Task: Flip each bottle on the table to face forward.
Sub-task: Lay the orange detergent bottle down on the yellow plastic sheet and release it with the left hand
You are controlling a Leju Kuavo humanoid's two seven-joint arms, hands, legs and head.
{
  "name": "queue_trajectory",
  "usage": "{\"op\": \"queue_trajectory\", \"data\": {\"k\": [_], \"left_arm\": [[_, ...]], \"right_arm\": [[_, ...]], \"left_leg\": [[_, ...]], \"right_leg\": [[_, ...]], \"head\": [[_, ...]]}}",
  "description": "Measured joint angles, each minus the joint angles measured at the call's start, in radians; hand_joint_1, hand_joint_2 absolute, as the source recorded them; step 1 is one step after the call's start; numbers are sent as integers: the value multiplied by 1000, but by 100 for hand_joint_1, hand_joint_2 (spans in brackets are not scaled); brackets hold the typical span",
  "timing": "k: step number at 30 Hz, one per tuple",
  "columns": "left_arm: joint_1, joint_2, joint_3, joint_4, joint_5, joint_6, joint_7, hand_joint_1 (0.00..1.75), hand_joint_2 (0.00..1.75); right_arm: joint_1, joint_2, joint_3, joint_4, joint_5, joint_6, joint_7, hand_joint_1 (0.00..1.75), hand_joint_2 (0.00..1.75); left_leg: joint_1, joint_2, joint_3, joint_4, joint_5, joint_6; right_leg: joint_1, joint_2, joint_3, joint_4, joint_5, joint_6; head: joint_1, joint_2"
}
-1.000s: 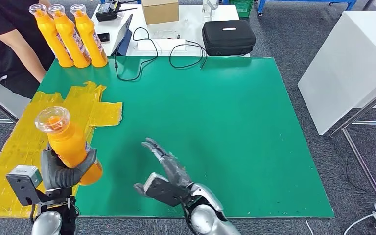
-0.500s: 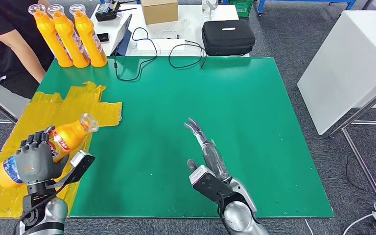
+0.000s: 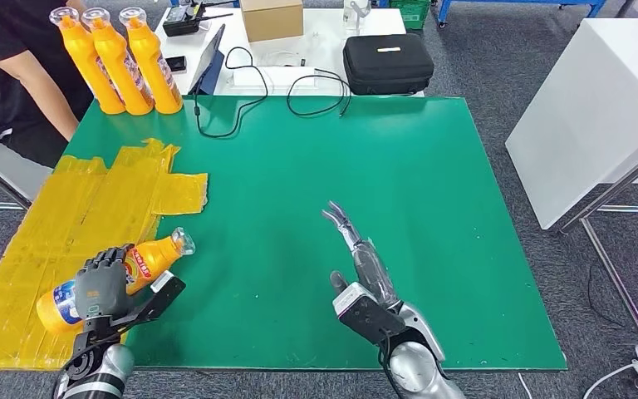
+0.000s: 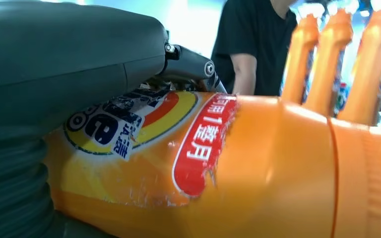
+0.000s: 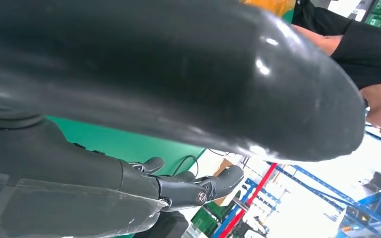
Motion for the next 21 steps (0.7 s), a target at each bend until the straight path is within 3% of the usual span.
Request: {"op": "queue_trajectory", "data": {"k": [2,6,21], "left_arm": [[-17,7,-4,36,18,-15,-12,175,175],[-51,24,-12,105,68,-51,-44,0,0],[-88,51,-28,175,153,-29,-73,0,0]], "right_arm": [[1,-6,0,-3,-6,0,-3,0,0],[2,-19,0,-5,-17,3,-6,0,0],[6,-44,0,-12,-25,17,-8,0,0]], "left_leg": [[0,0,1,0,0,0],[0,-3,3,-1,1,-2],[1,-3,5,-2,5,-7]], "right_leg": [[0,0,1,0,0,0],[0,-2,5,0,-1,-1],[1,-2,6,1,3,-5]], "head": [[0,0],[0,0],[0,0]]}}
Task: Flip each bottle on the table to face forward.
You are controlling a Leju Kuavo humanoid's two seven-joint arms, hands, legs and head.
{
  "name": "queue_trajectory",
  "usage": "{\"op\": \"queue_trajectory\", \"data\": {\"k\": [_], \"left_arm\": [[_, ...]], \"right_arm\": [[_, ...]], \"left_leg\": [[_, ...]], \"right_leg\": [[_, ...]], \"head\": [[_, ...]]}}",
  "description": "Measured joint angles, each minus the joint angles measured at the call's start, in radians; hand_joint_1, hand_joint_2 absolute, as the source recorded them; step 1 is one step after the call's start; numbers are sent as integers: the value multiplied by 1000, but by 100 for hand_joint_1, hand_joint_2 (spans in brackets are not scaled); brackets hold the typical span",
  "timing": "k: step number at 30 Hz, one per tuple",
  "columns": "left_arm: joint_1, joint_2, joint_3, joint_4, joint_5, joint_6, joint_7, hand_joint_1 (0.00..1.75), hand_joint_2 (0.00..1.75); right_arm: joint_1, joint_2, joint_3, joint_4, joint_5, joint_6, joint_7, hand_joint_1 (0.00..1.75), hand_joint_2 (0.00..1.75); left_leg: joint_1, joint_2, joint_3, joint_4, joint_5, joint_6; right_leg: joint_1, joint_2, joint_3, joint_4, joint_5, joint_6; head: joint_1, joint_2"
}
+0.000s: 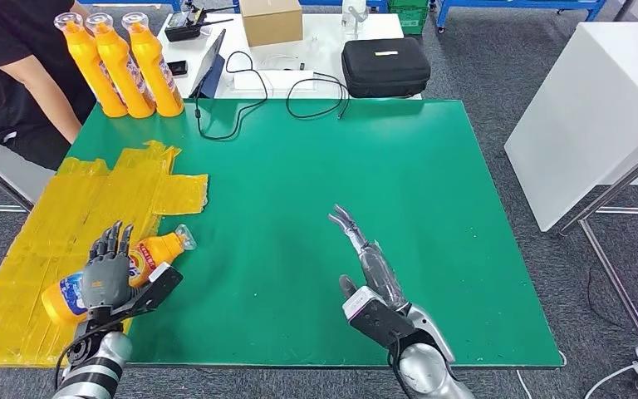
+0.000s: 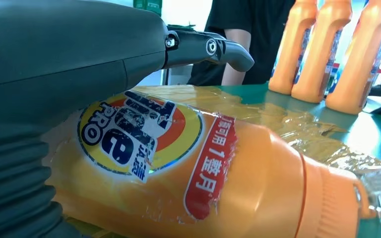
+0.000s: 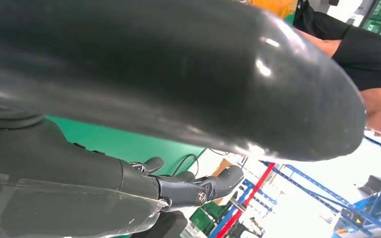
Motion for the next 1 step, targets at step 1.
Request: {"op": "queue_trajectory", "data": {"k": [1], "left_arm": [[0,0,0,-1,4,4,-3,0,0]], "right_arm": [[0,0,0,0,0,0,0,0,0]], "left_leg": [[0,0,0,0,0,0]], "right_leg": [[0,0,0,0,0,0]], "head": [[0,0]]}}
